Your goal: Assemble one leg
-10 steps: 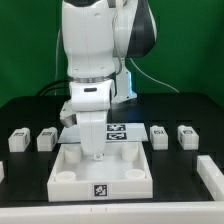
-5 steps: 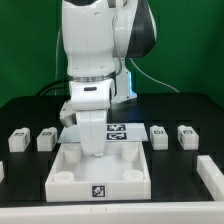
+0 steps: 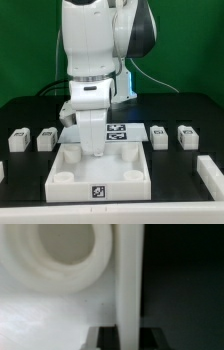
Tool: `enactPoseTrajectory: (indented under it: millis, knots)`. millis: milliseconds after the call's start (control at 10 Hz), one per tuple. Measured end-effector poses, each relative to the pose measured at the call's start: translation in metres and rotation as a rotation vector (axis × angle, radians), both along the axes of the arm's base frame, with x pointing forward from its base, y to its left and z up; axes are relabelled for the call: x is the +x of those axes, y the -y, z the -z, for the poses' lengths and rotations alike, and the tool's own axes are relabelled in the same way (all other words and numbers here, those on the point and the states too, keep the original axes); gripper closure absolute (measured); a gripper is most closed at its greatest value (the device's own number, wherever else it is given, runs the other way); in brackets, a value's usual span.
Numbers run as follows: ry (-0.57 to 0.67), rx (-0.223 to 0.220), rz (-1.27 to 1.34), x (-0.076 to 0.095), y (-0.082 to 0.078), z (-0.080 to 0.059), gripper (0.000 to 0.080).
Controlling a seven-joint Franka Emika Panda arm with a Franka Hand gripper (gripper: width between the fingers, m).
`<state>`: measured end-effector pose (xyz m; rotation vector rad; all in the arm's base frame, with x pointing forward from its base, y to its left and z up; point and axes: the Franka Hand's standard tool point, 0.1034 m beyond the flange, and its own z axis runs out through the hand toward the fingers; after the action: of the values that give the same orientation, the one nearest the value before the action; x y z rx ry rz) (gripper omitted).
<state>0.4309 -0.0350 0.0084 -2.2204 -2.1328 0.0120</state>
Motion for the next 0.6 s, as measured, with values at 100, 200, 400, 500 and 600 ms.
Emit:
enactPoseTrajectory:
  millis: [100, 200, 400, 500, 600]
  knots:
    - [0.0, 0.001, 0.003, 0.001, -0.002, 0.0, 0.0737]
    - [0.008, 0.008, 0.003, 0.01, -0.012, 0.0, 0.0737]
    - [0.024, 0.029, -0.011, 0.027, -0.035, 0.0, 0.0737]
    - [0.03, 0.04, -0.02, 0.034, -0.046, 0.001, 0.0738]
    - [0.037, 0.05, -0.007, 0.041, -0.058, 0.001, 0.0738]
